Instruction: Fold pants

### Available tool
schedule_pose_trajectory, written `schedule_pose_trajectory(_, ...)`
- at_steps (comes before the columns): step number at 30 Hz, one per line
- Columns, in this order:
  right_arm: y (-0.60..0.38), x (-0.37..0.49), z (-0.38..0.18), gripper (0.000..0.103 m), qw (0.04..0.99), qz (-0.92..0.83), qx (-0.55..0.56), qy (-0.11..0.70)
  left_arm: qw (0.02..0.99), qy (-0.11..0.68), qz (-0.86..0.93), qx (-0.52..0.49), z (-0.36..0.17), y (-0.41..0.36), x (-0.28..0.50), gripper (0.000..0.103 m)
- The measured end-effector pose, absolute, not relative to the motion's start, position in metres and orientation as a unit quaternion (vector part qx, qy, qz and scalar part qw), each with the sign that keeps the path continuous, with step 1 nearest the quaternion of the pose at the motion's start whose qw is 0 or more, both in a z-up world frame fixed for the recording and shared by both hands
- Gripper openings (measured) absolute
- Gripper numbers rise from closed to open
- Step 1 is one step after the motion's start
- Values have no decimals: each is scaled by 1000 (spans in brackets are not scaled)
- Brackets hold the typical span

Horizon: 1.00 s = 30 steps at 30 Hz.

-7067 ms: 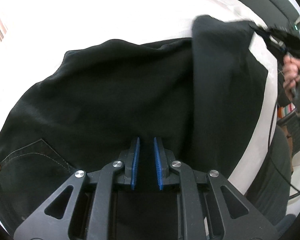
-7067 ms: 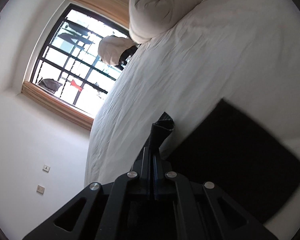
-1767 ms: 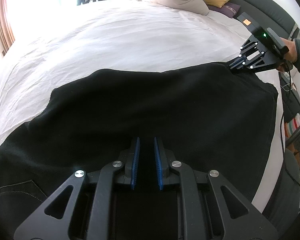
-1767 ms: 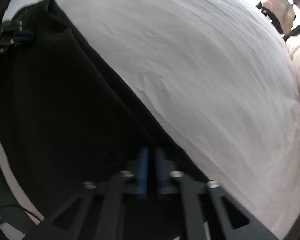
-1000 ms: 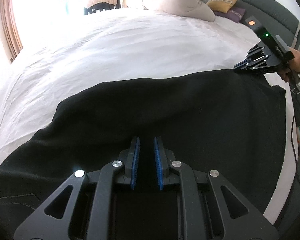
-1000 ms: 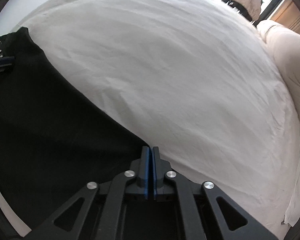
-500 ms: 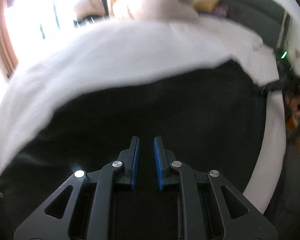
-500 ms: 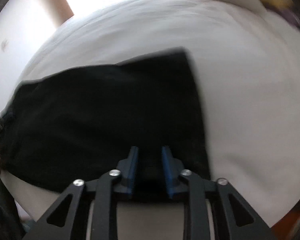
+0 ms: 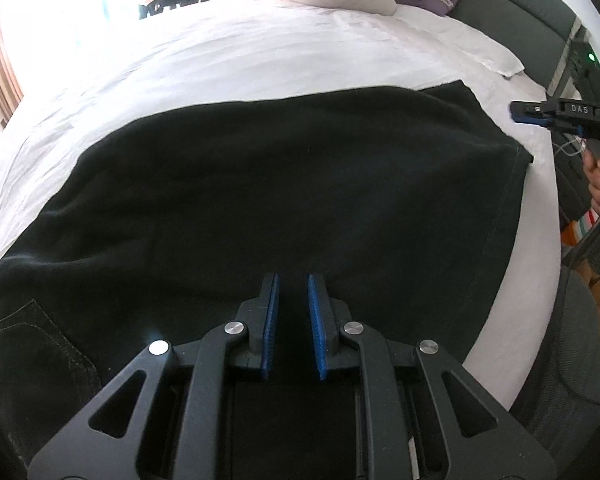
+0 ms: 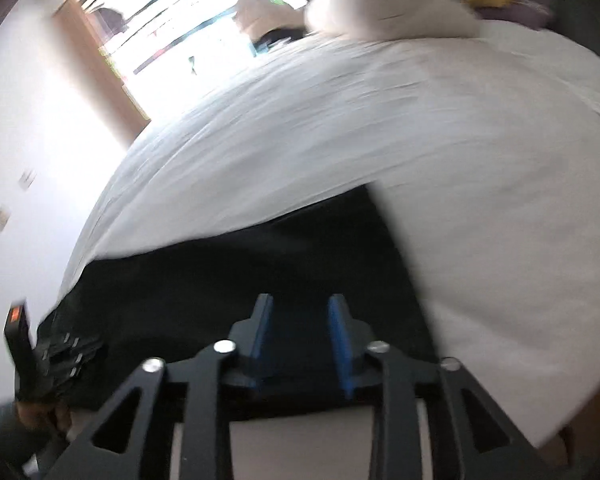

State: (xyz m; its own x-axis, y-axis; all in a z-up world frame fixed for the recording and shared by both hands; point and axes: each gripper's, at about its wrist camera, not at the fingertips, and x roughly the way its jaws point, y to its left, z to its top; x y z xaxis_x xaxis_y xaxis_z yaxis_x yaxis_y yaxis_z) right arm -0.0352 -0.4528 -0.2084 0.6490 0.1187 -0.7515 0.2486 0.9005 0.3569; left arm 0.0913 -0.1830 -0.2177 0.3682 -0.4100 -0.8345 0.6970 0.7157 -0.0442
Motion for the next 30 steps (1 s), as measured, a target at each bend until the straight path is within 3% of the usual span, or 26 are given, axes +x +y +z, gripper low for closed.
schedule_pose_trajectory(4,-427,-10,-253,32,845,-2,183,503,808,447,-350,157,-221,-183,100,15)
schedule_pose_trajectory(8,-440,-34,-261,0,843,-46,192,500,794,460,-366,157,-220,-167,105,15)
schedule_pose_trajectory(9,-446,-36,-256,0,843,-81,186,499,791,464,-366,157,-219,-162,104,15)
schedule_pose_trajectory(13,-447,-49,-217,9,854,-101,221,461,811,438,-359,144,-189,-139,105,15)
schedule_pose_trajectory(15,-412,-45,-203,59,872,-8,244,424,824,432,-342,136,-178,-136,122,15)
schedule_pose_trajectory(16,-395,-41,-203,66,874,26,242,421,826,431,-339,131,-173,-137,136,15)
schedule_pose_trajectory(20,-348,-21,-248,68,836,79,217,498,816,461,-327,117,-178,-143,198,15)
schedule_pose_trajectory(22,-360,-24,-260,60,832,88,245,491,809,490,-306,107,-200,-132,219,15)
schedule_pose_trajectory(24,-381,-39,-260,39,827,65,273,488,804,489,-330,72,-214,-114,225,15)
schedule_pose_trajectory(26,-396,-47,-255,27,820,32,279,499,804,488,-338,29,-218,-95,227,15)
schedule_pose_trajectory(28,-397,-47,-233,31,824,-3,266,500,811,485,-325,22,-211,-88,223,15)
schedule_pose_trajectory(29,-391,-44,-218,38,834,11,268,483,819,476,-318,30,-204,-87,217,15)
schedule_pose_trajectory(30,-383,-39,-207,52,844,47,277,457,825,468,-316,31,-199,-87,211,15)
